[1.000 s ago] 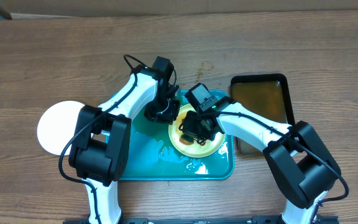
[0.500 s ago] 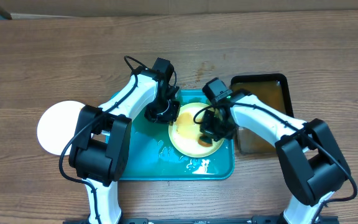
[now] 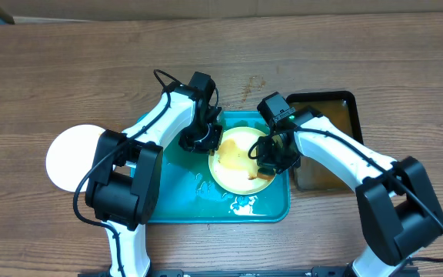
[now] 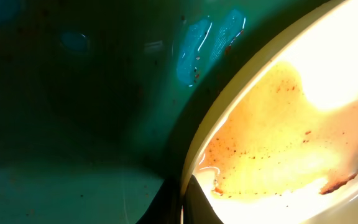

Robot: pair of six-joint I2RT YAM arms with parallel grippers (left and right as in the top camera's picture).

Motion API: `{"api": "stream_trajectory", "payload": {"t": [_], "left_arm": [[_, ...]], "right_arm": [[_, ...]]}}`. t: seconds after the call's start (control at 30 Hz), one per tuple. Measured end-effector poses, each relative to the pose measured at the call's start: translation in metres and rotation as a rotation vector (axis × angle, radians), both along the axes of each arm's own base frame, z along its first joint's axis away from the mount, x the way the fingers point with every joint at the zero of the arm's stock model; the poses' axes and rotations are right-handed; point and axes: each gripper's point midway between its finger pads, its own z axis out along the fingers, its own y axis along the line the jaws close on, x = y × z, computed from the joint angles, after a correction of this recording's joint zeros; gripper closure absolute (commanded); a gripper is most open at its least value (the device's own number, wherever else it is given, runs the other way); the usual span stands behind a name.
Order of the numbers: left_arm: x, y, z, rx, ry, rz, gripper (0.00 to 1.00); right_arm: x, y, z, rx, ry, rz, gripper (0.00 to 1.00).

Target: Clean dirty plates on tray and stack at the side

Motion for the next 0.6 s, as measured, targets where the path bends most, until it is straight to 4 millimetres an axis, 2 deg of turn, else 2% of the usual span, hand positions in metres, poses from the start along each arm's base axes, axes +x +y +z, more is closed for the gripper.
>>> {"api": "stream_trajectory", "payload": {"t": [0.13,0.4,0.6], "left_arm": [[0.0,0.0,0.0,0.001,0.001,0.001,0.96],[0.0,0.0,0.0,0.001,0.002,0.003,0.96],[0.0,0.0,0.0,0.001,0.002,0.004,0.96]], "right_arm": [[0.003,0.009,0.002,0.018,-0.035,0.047,0.96],[-0.017,0.047,0.001,0.028,-0.09,0.236,0.96],[-0.016,0.048,-0.014,0.005,-0.153,0.287,0.96]]}}
